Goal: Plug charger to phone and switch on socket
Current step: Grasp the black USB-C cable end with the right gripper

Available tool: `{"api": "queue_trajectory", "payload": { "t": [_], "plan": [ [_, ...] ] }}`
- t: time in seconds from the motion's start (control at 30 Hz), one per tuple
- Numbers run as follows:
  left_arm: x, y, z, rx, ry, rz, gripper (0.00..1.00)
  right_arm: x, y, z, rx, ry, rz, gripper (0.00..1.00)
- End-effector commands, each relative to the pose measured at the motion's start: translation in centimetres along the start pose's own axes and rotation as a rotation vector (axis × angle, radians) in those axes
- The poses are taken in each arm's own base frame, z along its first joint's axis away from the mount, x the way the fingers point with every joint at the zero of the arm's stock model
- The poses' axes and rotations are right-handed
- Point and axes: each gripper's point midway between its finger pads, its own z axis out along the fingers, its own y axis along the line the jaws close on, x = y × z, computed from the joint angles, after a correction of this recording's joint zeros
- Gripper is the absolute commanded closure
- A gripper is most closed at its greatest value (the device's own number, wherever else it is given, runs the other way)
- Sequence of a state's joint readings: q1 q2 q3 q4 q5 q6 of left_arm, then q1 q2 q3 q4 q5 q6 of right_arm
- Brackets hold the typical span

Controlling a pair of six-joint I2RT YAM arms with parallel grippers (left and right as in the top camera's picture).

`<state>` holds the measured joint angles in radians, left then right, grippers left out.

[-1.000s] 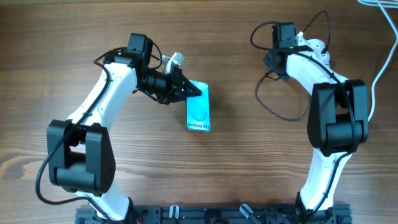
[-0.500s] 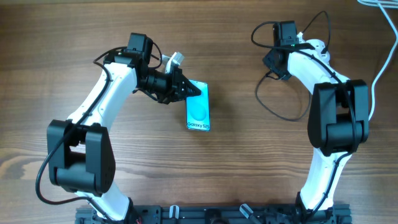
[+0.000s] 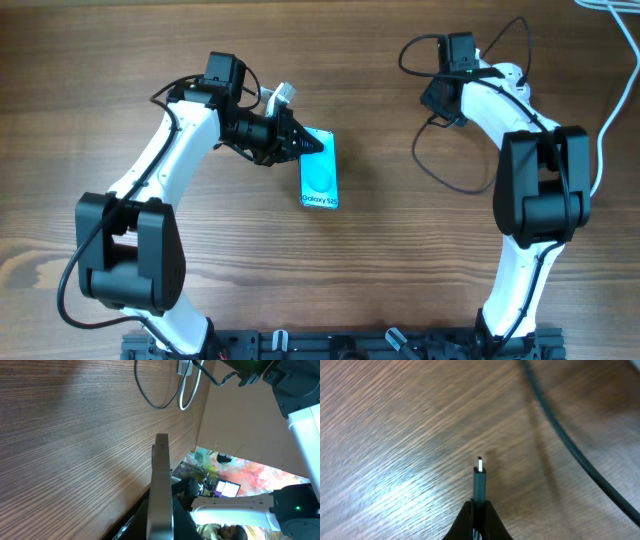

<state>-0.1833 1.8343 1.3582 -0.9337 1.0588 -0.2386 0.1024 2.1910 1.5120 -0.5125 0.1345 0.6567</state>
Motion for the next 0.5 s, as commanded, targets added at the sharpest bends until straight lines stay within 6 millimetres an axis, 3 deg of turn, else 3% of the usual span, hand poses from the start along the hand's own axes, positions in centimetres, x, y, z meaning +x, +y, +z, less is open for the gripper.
{"api": "queue_trajectory", "payload": {
  "t": [0.0,0.13,0.3,0.47],
  "plan": [
    [0.1,-0.3,0.1,0.020,0.008,-0.014,0.96,8.1,1.2,3.4,-0.151,0.317,-0.220,0.95],
    [0.1,-0.3,0.1,0.019,0.008,-0.030,0.96,7.5,1.1,-0.3,-0.146,0.339,-0.271,0.96],
    [-0.1,-0.2,-0.2,0.020,0.001,-0.034,0.96,13.6,-1.0,-3.2,-0.049,0.550,-0.465,0.96],
    [-1.0,0.5,-1.6,0.026,-0.041,-0.057,0.96,18.8,-0.9,-3.3,-0.028,0.622,-0.587,0.96]
  ]
}}
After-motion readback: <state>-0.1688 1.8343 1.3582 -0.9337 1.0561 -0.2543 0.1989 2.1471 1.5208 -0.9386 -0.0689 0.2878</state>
